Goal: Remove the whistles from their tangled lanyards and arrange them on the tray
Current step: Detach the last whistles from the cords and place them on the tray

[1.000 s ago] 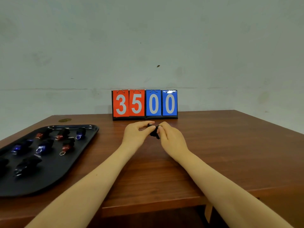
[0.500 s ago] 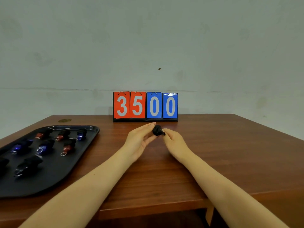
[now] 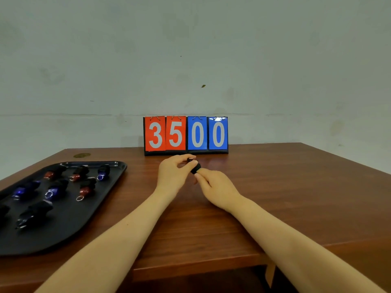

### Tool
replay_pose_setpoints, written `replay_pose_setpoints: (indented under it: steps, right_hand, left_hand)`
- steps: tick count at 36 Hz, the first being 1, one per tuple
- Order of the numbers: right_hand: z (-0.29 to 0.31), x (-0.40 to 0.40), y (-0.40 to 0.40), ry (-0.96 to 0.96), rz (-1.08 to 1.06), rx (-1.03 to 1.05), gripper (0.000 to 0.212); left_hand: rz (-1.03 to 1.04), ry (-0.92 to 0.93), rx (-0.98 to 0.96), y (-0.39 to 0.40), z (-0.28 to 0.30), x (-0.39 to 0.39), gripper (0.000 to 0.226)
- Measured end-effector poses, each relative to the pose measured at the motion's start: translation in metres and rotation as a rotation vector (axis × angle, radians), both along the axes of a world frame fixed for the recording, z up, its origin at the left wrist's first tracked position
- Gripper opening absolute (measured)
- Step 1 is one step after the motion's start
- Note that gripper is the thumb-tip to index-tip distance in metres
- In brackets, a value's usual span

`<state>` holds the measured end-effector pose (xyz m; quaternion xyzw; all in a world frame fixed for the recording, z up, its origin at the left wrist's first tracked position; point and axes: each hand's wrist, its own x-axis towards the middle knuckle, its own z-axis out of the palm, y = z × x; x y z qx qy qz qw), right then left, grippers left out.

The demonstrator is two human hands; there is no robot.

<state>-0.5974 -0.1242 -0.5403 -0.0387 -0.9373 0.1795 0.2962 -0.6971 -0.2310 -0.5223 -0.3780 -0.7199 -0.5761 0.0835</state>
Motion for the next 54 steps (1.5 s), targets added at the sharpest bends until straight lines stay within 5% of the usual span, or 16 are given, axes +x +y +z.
replay_pose_setpoints:
  steps: [7, 19, 24, 30, 34, 42, 49, 54]
  right_hand:
    - [0.002, 0.0, 0.006, 0.111, -0.124, -0.075, 0.019]
    - [0.002, 0.001, 0.012, 0.15, -0.163, -0.247, 0.016]
    - [0.01, 0.004, 0.009, 0.214, -0.085, -0.448, 0.017]
    - [0.018, 0.011, 0.007, 0.179, 0.032, -0.927, 0.025]
    - [0.019, 0.011, 0.005, 0.184, 0.075, -1.007, 0.024]
    - [0.019, 0.009, 0.009, 0.256, -0.004, -0.918, 0.011]
    - [0.01, 0.005, 0.006, 0.17, -0.078, -0.332, 0.004]
    - [0.012, 0.004, -0.002, 0.158, -0.066, -0.143, 0.006]
  left_hand:
    - [0.001, 0.097, -0.084, 0.0, 0.001, 0.002, 0.028]
    - [-0.187, -0.269, 0.028, -0.002, -0.002, 0.004, 0.019]
    - [-0.36, -0.527, 0.164, -0.006, 0.001, 0.006, 0.012]
    - [-0.49, -0.727, 0.29, -0.007, 0.003, 0.012, 0.016]
    - [-0.504, -0.825, 0.353, -0.006, 0.004, 0.011, 0.02]
    - [-0.536, -0.948, 0.449, -0.004, 0.006, 0.014, 0.014]
    - [-0.462, -1.099, 0.591, -0.005, 0.006, 0.008, 0.012]
    - [-0.369, -0.985, 0.539, -0.004, 0.005, 0.005, 0.014]
